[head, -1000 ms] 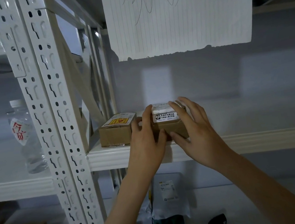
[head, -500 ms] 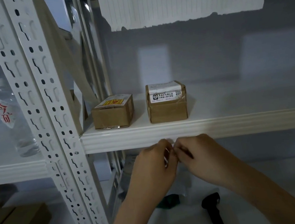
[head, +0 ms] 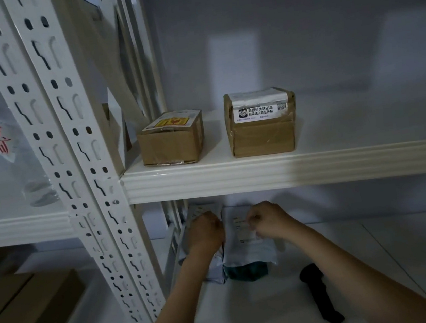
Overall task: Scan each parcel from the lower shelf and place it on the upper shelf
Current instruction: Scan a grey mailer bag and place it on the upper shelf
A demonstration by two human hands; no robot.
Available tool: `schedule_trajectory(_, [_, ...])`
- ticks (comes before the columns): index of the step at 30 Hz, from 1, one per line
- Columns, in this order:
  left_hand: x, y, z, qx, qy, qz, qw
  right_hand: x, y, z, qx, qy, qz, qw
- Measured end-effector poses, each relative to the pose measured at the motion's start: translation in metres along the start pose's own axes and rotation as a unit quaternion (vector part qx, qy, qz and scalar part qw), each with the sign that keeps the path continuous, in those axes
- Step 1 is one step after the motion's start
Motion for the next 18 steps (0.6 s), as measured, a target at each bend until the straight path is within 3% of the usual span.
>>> schedule_trajectory(3, [0.043, -0.023, -0.012, -0.034, 0.067, 0.068, 0.995, -0.018, -0.033, -0.014, 0.015, -0.138, -0.059, 0.989])
schedule_trajectory(6, [0.076, -0.043, -0.021, -0.022, 0.052, 0.142, 0.988, -0.026, -0.060, -0.036, 0.038, -0.353, -0.091, 0.931])
schedule_trajectory(8, [0.094, -0.054, -0.025, -0.011, 0.037, 0.181, 0.983, -0.031, -0.082, -0.052, 0.049, -0.426, -0.097, 0.898])
schedule_trajectory(13, [0.120, -0.068, -0.036, -0.001, 0.142, 0.234, 0.962, -0.028, -0.127, -0.077, 0.049, -0.393, -0.154, 0.905])
schedule_trajectory(18, [0.126, -0.078, -0.044, 0.024, 0.186, 0.223, 0.957, -0.020, -0.148, -0.094, 0.095, -0.362, -0.174, 0.911])
Point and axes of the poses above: each hand's wrist, its own y-axis away from the middle knuckle, its own z-axis out of the back of the hand, x = y × z, the point moved 1 cm from there along -y, towards the middle knuckle, and after that the axes turned 15 degrees about x, right-handed, at the moved point
